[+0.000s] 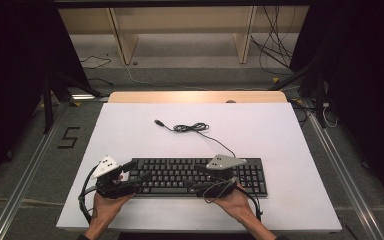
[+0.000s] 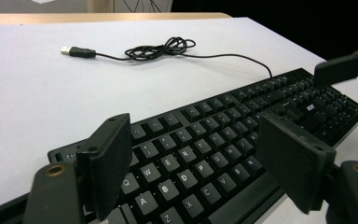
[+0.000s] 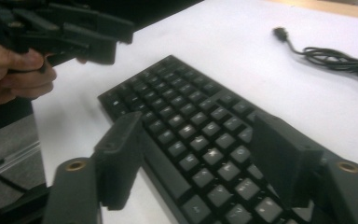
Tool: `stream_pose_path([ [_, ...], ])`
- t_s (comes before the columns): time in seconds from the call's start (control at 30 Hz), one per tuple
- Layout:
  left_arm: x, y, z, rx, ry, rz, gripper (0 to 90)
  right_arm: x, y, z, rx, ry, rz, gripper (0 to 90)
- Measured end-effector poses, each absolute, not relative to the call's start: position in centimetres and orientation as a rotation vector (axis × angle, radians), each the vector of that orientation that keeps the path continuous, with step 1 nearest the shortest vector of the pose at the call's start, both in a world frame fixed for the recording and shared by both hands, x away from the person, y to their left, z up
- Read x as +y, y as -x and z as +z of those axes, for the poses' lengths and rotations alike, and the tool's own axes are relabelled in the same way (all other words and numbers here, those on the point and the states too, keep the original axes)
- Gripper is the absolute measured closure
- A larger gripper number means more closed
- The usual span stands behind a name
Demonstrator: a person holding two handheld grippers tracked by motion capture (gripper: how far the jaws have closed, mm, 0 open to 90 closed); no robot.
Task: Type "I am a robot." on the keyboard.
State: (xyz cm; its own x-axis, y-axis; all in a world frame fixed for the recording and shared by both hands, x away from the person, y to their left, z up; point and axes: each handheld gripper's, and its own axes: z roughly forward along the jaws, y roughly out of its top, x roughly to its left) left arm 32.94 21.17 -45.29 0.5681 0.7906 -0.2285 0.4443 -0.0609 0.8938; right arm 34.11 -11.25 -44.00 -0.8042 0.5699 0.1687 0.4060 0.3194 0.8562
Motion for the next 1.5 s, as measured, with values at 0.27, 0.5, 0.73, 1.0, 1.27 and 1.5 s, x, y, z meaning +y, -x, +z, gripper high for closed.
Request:
stream_pose_path([
  [0.27,21.4,-32.9,-45.2,1.036,-1.684,0.396,25.1,-9.8,-33.9,-44.8,2.507,-0.864,1.468,61.2],
  [0.5,21.4,-32.7,-45.1,1.029,-1.674,0.400,24.8,-9.0,-34.0,-45.7,2.551,-0.843,1.394,83.4],
  [0.73,21.3,-32.6,-45.0,1.013,-1.673,0.409,24.7,-8.4,-34.3,-46.3,2.584,-0.829,1.334,90.0],
  [1.0,21.3,-32.6,-45.0,1.010,-1.675,0.410,24.6,-7.8,-34.5,-47.1,2.614,-0.814,1.274,90.0],
  [1.27,21.3,-32.5,-45.0,0.999,-1.671,0.411,24.4,-7.3,-34.7,-47.7,2.635,-0.816,1.215,90.0],
  [1.5,21.3,-32.5,-45.0,0.997,-1.673,0.411,24.2,-7.1,-34.6,-48.2,2.627,-0.791,1.175,90.0],
])
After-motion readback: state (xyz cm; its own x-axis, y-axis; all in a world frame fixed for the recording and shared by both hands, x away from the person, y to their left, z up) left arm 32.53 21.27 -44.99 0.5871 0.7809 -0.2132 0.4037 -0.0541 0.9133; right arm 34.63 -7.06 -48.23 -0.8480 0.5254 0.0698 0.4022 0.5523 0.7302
